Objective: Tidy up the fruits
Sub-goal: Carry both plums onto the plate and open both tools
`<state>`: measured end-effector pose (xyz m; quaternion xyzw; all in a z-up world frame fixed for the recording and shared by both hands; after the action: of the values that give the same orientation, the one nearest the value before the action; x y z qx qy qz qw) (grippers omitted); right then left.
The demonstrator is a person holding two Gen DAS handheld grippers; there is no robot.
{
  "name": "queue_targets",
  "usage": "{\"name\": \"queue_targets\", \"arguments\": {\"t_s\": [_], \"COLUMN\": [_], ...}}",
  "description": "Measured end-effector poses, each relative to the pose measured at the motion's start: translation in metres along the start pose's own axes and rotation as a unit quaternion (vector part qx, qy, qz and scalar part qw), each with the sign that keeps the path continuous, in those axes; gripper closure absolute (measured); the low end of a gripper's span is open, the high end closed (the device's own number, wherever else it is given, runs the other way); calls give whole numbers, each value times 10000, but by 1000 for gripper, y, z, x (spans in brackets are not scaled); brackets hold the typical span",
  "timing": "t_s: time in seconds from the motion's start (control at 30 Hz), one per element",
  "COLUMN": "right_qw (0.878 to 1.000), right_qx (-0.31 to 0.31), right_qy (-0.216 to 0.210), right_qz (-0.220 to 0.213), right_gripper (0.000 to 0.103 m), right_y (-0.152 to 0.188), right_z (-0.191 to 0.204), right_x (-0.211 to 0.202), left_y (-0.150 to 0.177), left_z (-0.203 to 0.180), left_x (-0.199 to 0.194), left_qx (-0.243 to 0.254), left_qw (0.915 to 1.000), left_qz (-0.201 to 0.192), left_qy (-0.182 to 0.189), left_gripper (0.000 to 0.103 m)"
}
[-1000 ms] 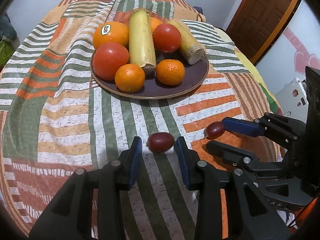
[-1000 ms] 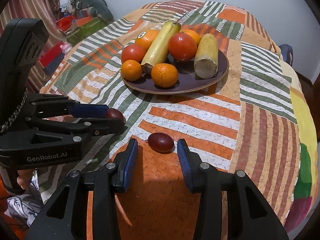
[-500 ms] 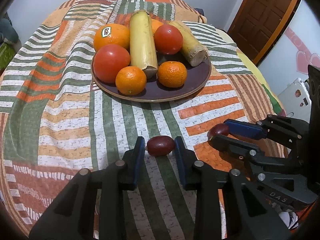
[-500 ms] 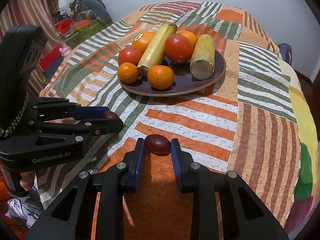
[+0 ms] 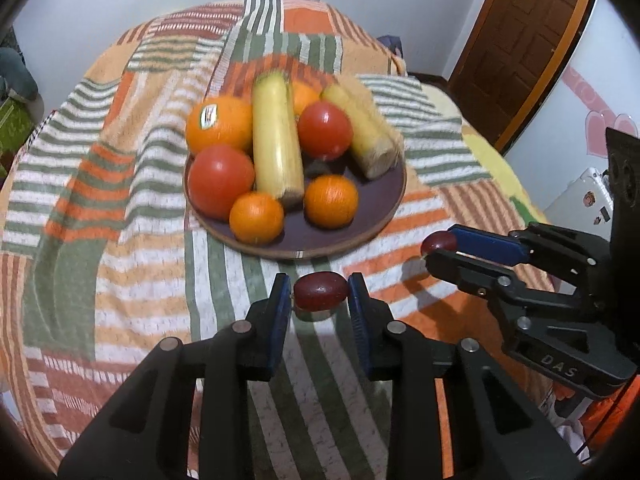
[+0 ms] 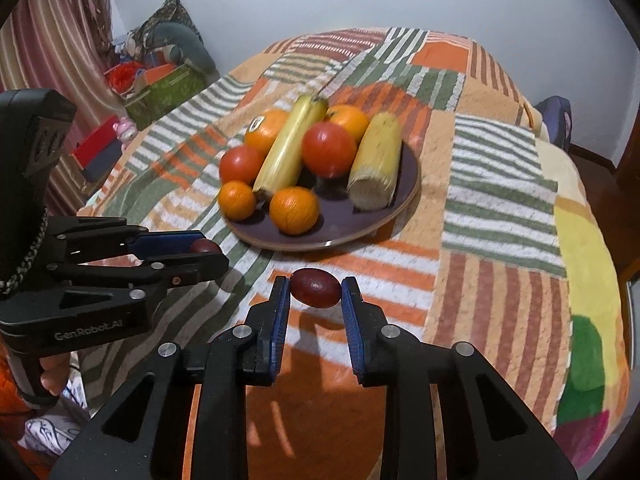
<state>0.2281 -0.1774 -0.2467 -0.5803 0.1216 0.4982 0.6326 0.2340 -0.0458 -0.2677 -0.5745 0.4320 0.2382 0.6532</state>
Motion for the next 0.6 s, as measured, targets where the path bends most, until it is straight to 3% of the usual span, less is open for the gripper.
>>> {"name": "queue_targets", "arguments": {"t_s": [0.27,0.6], "right_qw": [9998,10000], "right_qx": [65,-5], "right_qy": [5,-74], "right_qz": [-201,-28], "right_gripper": [79,79], "right_y": [-22,-30], "right_z": [-10,-10], "right_x": [3,29], "left_y": [-22,-23], "left_z": [-2,6], "left_x": [9,30], "left_qx": [52,-66], "left_qw": [10000,9998], "left_qz": [-85,121], "left_qy": [10,113], "left_gripper": [74,74]}}
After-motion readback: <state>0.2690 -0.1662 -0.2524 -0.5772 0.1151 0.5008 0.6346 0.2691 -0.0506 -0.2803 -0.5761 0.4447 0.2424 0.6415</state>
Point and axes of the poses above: each gripper's, at about its wrist camera, not at the fingertips, and x roughly the way its jaws point, z to its left, y to its underside, the point moved 6 cm from there along x, roughly the way its jaws point, and after that the axes turned 8 degrees about x, right-handed, at the moved point
